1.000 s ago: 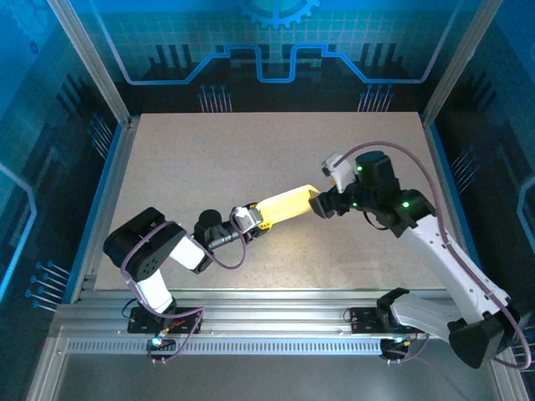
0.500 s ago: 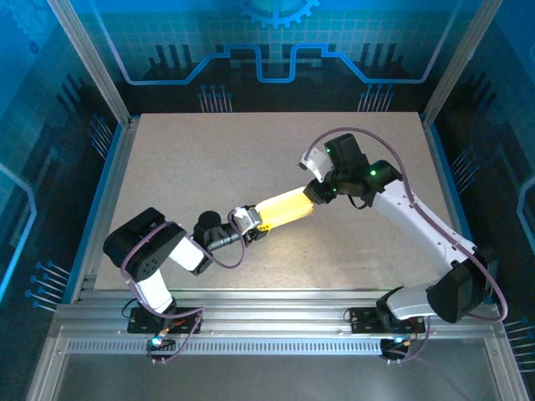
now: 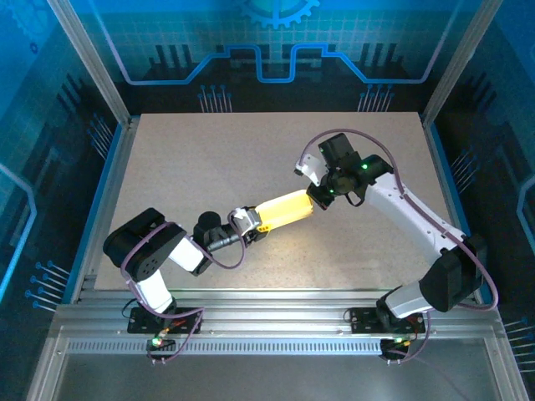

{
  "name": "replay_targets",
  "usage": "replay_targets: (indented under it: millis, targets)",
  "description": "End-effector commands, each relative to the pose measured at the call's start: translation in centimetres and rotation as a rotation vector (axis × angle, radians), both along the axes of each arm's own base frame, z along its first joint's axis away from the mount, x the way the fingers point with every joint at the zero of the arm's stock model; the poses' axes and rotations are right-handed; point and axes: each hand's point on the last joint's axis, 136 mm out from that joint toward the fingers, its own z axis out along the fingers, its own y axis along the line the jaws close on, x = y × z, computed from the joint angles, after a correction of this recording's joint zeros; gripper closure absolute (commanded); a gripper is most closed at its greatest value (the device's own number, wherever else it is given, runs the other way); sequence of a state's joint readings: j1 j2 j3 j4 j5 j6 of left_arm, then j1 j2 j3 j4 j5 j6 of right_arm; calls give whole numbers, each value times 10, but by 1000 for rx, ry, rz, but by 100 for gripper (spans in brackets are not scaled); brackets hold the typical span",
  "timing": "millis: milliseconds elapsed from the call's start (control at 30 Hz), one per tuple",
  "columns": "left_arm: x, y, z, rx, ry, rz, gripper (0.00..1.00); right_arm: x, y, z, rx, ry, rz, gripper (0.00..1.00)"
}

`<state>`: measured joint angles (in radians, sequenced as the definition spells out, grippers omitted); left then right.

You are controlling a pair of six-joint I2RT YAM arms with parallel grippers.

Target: Fold the paper box

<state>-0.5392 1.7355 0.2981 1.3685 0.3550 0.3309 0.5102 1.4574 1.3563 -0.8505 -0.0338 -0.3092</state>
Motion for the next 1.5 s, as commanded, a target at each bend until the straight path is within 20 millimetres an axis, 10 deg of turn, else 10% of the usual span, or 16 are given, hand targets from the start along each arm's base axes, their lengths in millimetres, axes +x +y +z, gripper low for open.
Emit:
replay_targets:
  millis: [0,733,1467]
  targets:
    - [4,0,7,-23,-16,37,77,-4,6,7,39,29,-29,100]
    - [14,-10,-10,-47,96,150,74,10,-13,-30,153,19,-472,100]
    - [21,-8,-29,-64,179,207,69,6,-16,-77,218,-15,-505,100]
